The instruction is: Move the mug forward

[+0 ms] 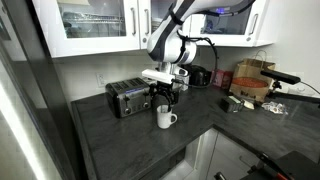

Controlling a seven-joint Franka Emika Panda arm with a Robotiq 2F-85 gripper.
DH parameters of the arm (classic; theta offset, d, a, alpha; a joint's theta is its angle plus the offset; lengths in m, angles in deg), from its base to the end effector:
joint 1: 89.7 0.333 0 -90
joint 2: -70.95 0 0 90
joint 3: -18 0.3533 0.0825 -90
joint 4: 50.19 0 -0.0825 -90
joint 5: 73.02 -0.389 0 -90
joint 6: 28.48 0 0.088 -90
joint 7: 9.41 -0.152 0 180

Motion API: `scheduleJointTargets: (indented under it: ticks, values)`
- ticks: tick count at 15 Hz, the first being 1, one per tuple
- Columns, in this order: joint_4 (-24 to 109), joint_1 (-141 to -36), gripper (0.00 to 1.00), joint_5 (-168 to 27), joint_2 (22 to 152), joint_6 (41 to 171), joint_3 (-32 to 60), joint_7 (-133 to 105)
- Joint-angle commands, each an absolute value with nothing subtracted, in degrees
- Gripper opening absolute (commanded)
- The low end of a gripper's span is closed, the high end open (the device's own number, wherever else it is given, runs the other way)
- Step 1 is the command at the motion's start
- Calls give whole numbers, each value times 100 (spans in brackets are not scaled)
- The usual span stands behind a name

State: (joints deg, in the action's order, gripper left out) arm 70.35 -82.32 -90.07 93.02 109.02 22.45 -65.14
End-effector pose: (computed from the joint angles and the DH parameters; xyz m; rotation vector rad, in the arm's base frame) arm 0.5718 0.1313 0.2132 -2.6279 1.4354 0.2966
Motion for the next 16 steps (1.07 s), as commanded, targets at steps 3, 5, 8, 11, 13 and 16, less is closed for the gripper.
scheduleJointTargets:
  ticks: [3,5,8,11,13,16]
  values:
    - [6766,-8258,100,-9978,9768,11136,2031,-7167]
    - [6775,-8296,100,-10336,9916,11424,1982,-7303]
    - [6791,-8282,100,-10681,10174,12158,1874,-7582]
    - [6779,-8272,100,-10812,10389,12665,1823,-7893]
    - [6750,-8232,100,-10690,10515,12713,1775,-8081]
    - [6688,-8210,98,-10615,10668,12662,1780,-8171]
